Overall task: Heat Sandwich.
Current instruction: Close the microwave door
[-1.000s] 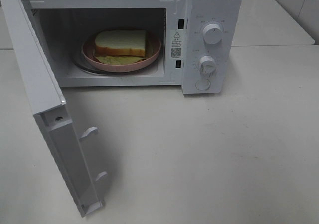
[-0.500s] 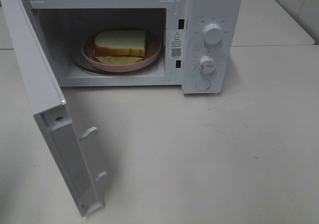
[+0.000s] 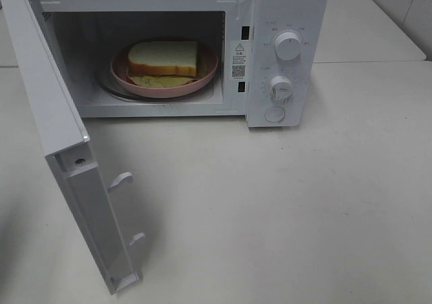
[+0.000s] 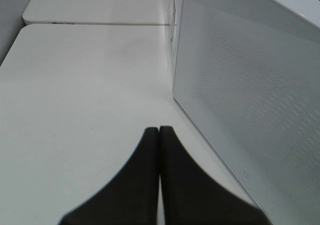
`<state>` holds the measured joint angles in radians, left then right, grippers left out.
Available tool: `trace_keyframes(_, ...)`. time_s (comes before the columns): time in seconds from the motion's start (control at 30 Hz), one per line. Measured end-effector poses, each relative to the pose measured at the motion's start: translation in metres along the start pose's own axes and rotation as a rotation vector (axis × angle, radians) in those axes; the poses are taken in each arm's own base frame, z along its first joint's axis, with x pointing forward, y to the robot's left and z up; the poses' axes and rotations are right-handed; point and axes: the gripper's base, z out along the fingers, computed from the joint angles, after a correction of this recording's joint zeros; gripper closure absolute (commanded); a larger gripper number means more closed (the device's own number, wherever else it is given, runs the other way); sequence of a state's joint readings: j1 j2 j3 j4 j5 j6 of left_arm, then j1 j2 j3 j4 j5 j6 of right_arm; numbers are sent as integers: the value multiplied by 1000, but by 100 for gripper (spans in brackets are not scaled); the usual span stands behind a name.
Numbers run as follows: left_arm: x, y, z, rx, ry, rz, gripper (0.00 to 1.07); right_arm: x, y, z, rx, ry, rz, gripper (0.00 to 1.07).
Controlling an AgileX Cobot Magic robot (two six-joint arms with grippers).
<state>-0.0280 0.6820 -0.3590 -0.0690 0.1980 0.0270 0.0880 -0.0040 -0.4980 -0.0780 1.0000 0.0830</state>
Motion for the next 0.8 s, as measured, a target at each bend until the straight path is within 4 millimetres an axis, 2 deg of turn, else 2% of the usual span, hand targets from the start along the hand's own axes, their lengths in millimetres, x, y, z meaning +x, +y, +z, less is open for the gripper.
trace_keyframes(0.2, 11, 2, 22, -15, -80, 9, 107, 0, 0, 0, 0, 0, 0, 31)
trace_keyframes(0.57, 15, 4, 60, -20, -160, 48, 107, 0, 0, 0, 0, 0, 0, 31)
trace_keyframes(0.6, 17, 3, 68, -9, -162, 72, 107, 0, 0, 0, 0, 0, 0, 31)
trace_keyframes(0.8, 23, -5, 86, 74, -189, 118, 107, 0, 0, 0, 0, 0, 0, 31)
